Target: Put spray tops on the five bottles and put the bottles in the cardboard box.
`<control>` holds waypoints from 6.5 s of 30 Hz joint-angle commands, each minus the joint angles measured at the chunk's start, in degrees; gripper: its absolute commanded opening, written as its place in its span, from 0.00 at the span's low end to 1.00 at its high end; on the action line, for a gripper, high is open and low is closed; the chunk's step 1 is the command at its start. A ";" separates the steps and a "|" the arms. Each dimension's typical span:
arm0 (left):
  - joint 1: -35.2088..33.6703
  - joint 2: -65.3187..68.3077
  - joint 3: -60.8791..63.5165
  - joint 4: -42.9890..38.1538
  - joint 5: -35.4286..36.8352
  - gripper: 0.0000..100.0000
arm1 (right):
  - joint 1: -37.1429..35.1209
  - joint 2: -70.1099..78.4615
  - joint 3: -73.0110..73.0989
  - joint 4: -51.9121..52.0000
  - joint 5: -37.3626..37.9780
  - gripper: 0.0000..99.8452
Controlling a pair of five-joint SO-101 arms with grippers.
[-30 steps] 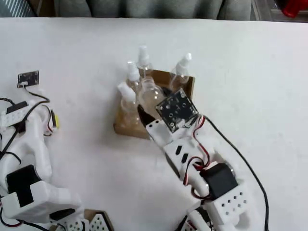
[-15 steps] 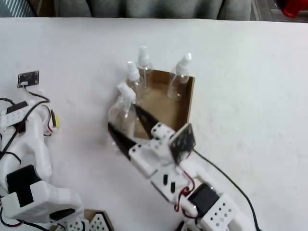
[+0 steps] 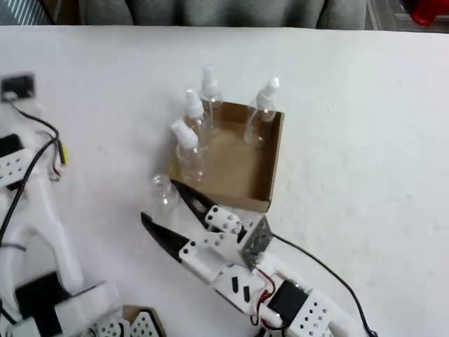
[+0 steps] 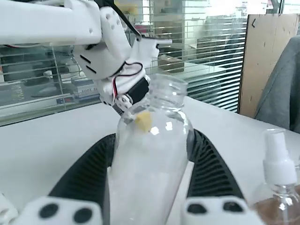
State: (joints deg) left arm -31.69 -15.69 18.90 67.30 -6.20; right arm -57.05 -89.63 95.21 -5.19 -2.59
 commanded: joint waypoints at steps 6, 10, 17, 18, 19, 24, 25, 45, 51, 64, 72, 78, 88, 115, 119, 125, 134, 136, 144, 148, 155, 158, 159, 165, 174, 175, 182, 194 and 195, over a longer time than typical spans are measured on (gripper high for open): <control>0.57 -17.80 -15.03 5.19 18.81 0.02 | -1.10 -0.57 1.05 -1.54 0.88 0.02; 1.27 -22.46 -17.14 5.10 20.66 0.02 | -4.79 -0.57 1.93 0.57 0.97 0.02; 10.42 -29.58 -23.30 4.92 20.84 0.02 | -7.78 -0.48 1.93 3.03 0.97 0.02; 11.56 -30.29 -24.26 4.92 20.84 0.02 | -7.78 -0.40 1.93 3.03 0.97 0.02; 12.62 -30.90 -25.32 4.92 20.84 0.02 | -7.78 -0.40 1.93 3.03 1.05 0.02; 15.96 -31.52 -30.86 4.92 20.92 0.02 | -7.69 1.10 1.93 2.68 5.10 0.02; 16.22 -31.52 -31.74 4.92 20.92 0.02 | -7.69 2.51 1.85 2.51 6.15 0.02; 28.53 -43.03 -24.35 4.57 20.22 0.02 | -7.87 36.97 -3.34 -21.05 6.24 0.02; 28.35 -54.29 -0.70 -10.37 20.22 0.02 | -7.87 36.97 -3.34 -21.05 6.24 0.02; 28.35 -78.02 28.04 -25.76 20.22 0.02 | -7.78 36.97 -3.34 -21.05 6.24 0.02; 28.79 -86.11 30.68 -19.25 20.31 0.02 | -7.69 36.97 -3.34 -20.97 6.24 0.02; 28.79 -88.57 30.68 -14.51 20.48 0.02 | -7.69 36.97 -3.34 -20.97 6.24 0.02; 28.88 -88.57 30.68 -8.79 20.84 0.02 | -7.69 36.97 -3.34 -21.05 6.24 0.02; 35.65 -88.57 35.96 5.19 25.58 0.02 | -7.25 36.97 -3.34 -20.97 6.24 0.02; 35.56 -88.57 36.57 5.45 25.58 0.02 | -6.81 36.97 -3.34 -20.97 6.24 0.02; 35.56 -88.57 42.11 5.01 20.22 0.02 | -5.76 36.97 -3.34 -20.97 6.24 0.02; 36.00 -88.57 43.60 4.92 19.08 0.02 | -5.76 36.97 -3.34 -20.97 6.24 0.02; 36.00 -88.57 43.60 4.92 19.08 0.02 | -5.76 36.97 -3.34 -20.97 6.24 0.02; 36.00 -88.57 43.52 4.92 19.16 0.04 | -5.76 36.97 -3.34 -20.97 6.24 0.02; 36.00 -88.57 43.43 7.12 19.16 0.19 | -5.76 36.97 -3.34 -20.97 6.24 0.02; 35.56 -88.57 43.43 9.32 19.16 0.27 | -5.76 36.97 -3.34 -20.88 6.24 0.02; 35.47 -88.57 43.16 9.05 19.16 0.25 | -5.76 36.97 -3.34 -20.88 6.24 0.02; 35.47 -88.57 42.37 9.14 19.16 0.25 | -5.76 36.97 -3.34 -20.88 6.24 0.02; 35.47 -88.57 34.90 9.49 18.90 0.25 | -5.49 36.97 -3.34 -20.88 6.24 0.02; 28.88 -88.57 27.78 10.46 18.55 0.25 | -0.31 36.97 -3.60 -20.88 6.24 0.02; 28.00 -88.57 27.08 10.29 18.55 0.25 | 0.13 36.97 -3.69 -20.97 6.24 0.02; 18.95 -88.57 28.57 5.89 18.64 0.25 | 6.20 35.82 -4.75 -20.97 5.98 0.02; 15.69 -88.57 41.58 -1.14 16.53 0.05 | 13.93 18.07 -1.85 -19.21 5.71 0.02; 15.69 -88.57 41.58 -1.14 16.44 0.03 | 14.73 16.66 -2.20 -17.54 5.71 0.02</control>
State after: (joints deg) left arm -15.34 -104.13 60.57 68.18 11.56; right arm -44.66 -68.62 94.15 -24.70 3.03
